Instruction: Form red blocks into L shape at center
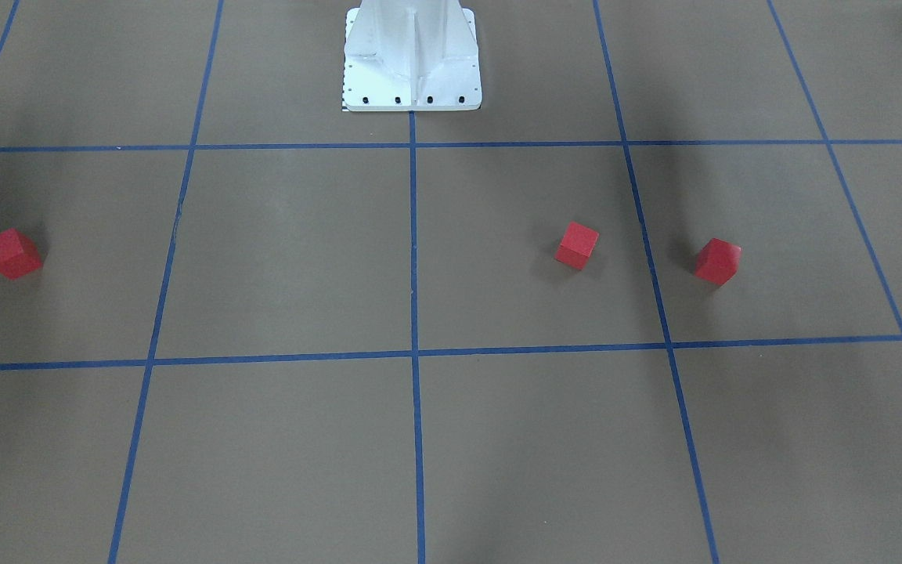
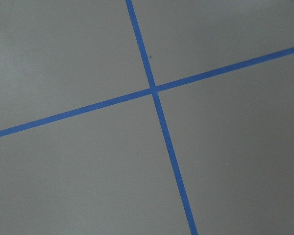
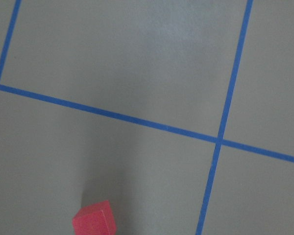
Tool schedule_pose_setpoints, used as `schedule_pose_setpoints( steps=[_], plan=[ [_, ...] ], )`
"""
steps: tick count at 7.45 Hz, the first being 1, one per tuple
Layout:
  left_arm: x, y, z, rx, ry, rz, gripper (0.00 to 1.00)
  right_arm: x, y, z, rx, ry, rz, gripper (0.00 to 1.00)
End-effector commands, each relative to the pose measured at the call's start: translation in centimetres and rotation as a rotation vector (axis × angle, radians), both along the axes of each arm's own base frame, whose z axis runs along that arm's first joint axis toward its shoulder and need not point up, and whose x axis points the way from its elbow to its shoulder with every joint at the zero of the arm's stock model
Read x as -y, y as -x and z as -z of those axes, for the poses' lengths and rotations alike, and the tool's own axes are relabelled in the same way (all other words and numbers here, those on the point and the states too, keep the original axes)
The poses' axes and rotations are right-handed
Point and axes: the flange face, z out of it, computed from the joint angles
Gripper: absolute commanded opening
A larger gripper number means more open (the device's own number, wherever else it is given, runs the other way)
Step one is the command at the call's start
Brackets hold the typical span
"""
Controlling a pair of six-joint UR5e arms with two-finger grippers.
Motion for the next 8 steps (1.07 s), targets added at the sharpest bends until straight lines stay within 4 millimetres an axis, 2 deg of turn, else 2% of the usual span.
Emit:
schedule_pose_setpoints(
  steps=[1,2,4,5,6,7,8],
  plan=[
    [0.0,0.0,0.0,0.0,-0.01,-0.001,1.0,0.7,0.1,2.0,0.014,-0.095,-0.006,0.99],
    [0.0,0.0,0.0,0.0,-0.01,-0.001,1.0,-0.7,0.0,-1.6,0.009,-0.035,-0.006,0.99],
    [0.0,0.0,0.0,0.0,-0.01,-0.001,1.0,-3.6,-0.1,-6.8,0.01,-0.048,0.006,0.99],
    [0.0,0.0,0.0,0.0,-0.01,-0.001,1.0,-4.2,2.6,-7.3,0.027,-0.118,0.041,0.99],
    [0.0,-0.1,0.0,0.0,-0.01,-0.003,1.0,-4.5,7.5,-7.4,0.044,-0.039,0.044,1.0],
    [0.0,0.0,0.0,0.0,-0.01,-0.001,1.0,-4.9,11.4,-7.4,0.0,-0.012,0.047,1.0],
    [0.0,-0.1,-0.1,0.0,-0.009,-0.003,1.0,-6.0,14.3,-8.4,-0.013,0.019,0.055,0.99]
  ],
)
